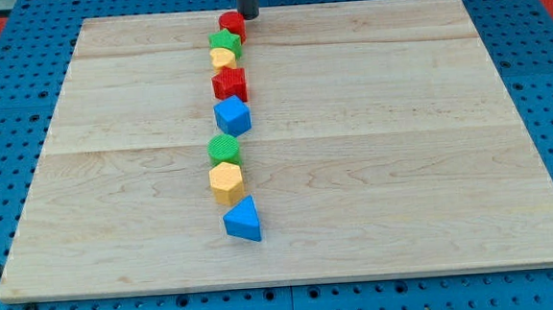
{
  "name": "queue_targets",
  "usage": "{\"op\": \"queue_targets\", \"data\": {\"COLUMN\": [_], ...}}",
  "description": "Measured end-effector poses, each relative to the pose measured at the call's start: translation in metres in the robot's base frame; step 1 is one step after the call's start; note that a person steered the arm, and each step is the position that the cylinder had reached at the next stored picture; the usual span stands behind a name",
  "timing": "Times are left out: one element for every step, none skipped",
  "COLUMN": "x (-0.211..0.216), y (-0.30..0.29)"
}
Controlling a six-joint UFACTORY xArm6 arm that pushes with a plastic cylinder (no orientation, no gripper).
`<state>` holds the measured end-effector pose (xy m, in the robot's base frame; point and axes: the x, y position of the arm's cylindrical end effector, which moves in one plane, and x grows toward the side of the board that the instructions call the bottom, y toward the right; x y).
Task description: Push the red circle towards the bottom right of the board
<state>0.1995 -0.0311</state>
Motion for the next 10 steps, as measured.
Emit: {"op": "queue_targets", "data": {"x": [0.0,0.006,0.014,0.037,0.045,0.104,0.152,0.121,0.1,0.132], "y": [0.001,-0.025,-0.086,-0.041,0.05,0.106,0.156,0.146,0.099,0.06]}}
